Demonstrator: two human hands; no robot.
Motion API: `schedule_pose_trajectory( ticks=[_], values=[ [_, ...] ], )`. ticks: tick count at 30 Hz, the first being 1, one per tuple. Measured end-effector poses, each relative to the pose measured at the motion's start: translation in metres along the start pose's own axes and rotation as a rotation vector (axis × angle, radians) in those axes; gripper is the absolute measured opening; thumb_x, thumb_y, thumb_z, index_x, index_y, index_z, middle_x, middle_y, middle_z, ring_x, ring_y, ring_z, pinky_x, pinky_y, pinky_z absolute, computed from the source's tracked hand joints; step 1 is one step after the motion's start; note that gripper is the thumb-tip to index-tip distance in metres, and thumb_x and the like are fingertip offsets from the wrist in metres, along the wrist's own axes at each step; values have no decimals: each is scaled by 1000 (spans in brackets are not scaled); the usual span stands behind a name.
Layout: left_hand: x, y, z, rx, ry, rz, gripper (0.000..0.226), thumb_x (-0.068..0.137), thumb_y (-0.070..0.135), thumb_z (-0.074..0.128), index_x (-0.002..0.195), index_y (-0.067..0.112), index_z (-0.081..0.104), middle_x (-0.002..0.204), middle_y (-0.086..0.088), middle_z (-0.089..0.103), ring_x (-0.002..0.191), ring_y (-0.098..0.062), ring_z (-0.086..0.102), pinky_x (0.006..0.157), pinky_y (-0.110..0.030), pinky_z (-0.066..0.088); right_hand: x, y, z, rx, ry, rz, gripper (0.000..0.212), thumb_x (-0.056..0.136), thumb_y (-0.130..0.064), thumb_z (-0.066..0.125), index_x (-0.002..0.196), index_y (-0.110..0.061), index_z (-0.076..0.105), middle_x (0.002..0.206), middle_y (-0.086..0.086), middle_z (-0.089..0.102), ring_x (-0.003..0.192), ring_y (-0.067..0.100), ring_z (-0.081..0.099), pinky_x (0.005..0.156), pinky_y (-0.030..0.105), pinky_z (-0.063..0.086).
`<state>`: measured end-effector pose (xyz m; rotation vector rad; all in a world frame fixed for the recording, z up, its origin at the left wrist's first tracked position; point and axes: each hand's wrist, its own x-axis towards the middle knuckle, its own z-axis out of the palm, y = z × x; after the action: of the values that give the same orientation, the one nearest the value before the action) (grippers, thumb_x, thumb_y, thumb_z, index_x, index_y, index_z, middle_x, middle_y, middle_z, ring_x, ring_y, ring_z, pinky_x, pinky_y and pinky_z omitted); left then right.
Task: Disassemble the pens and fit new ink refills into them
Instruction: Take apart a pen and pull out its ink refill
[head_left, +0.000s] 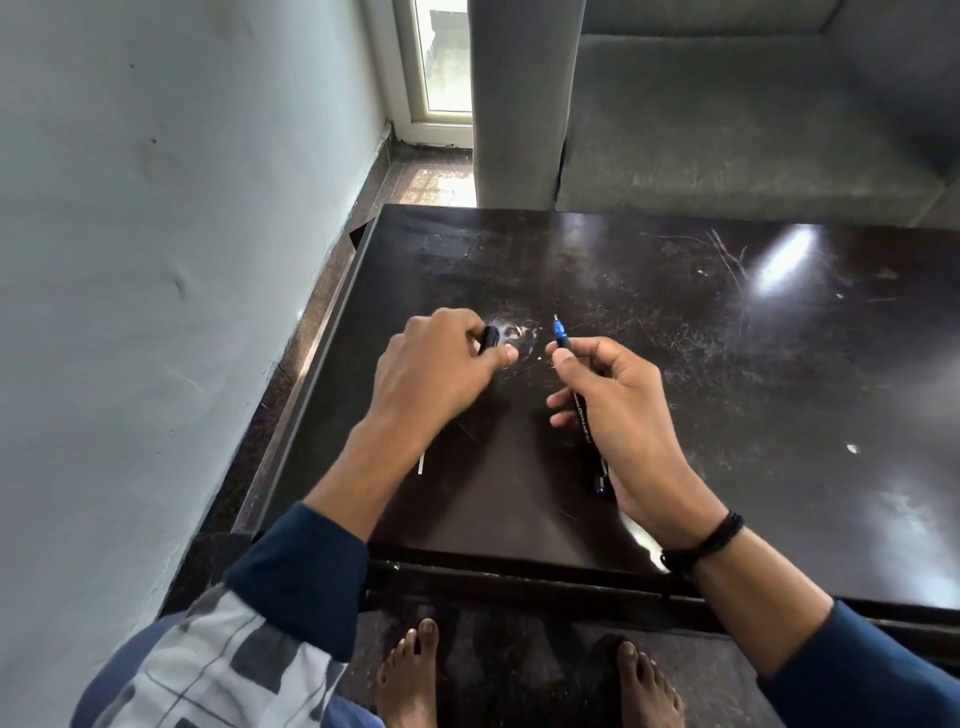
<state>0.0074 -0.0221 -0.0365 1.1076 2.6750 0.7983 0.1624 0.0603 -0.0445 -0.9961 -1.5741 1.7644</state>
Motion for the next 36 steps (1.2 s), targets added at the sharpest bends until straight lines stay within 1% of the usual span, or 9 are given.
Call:
schedule_pose_trajectory(
  ticks=[2,6,9,16,19,23,27,30,36],
  values=[
    [-3,1,4,89,-3,14,35,78,64,71,91,31,69,70,14,57,79,-22,63,65,-31,35,1,-2,-2,60,49,24,8,99,-16,67,95,-18,74,90,3,65,63,5,60,55,21,52],
    [-1,-3,9,171,-32,47,40,79,62,71,102,30,67,103,0,72,97,-33,67,69,-32,36,2,-5,-3,137,101,54,8,98,-21,69,97,-17,76,86,-7,67,71,5,58,68,21,51],
    [-2,-2,12,200,-42,72,42,80,61,71,108,31,64,107,0,72,98,-31,67,69,-32,36,1,-5,-3,135,94,59,9,96,-24,72,95,-16,77,84,-4,65,79,9,57,76,28,49],
    [-2,-3,16,202,-95,50,42,83,63,68,113,35,61,113,5,72,104,-29,67,71,-33,37,0,-6,-4,123,75,78,5,94,-21,74,89,-19,76,78,-6,70,66,4,62,57,16,48],
    [-1,-2,13,144,-72,13,35,83,65,65,105,38,64,107,11,72,103,-26,67,72,-33,38,1,-6,-6,101,79,71,3,92,-22,75,90,-21,75,81,-8,70,68,2,59,57,15,47],
    [1,3,6,-55,-44,-22,29,85,67,61,88,38,67,85,15,71,88,-16,66,72,-32,42,2,-9,-7,128,80,99,10,92,-20,75,82,-23,73,83,-3,72,70,8,61,54,17,45],
    [-5,16,-1,-620,-408,-54,27,91,51,68,92,24,75,72,5,73,66,-8,68,63,-26,53,4,-11,-9,148,74,120,11,91,-17,76,82,-21,72,75,-4,70,66,8,61,54,20,45],
    [-14,21,1,-680,-589,-33,20,90,38,73,100,20,74,71,2,72,60,-8,62,58,-23,46,3,-12,-9,165,46,138,7,91,-16,76,85,-17,72,74,-2,72,66,9,65,55,20,46],
    [-8,18,-7,-655,-557,-37,16,91,18,73,102,7,75,58,7,62,53,-1,53,51,-16,43,2,-10,-9,165,13,245,20,94,-29,73,81,-14,71,71,0,67,57,7,58,52,18,46]
  ],
)
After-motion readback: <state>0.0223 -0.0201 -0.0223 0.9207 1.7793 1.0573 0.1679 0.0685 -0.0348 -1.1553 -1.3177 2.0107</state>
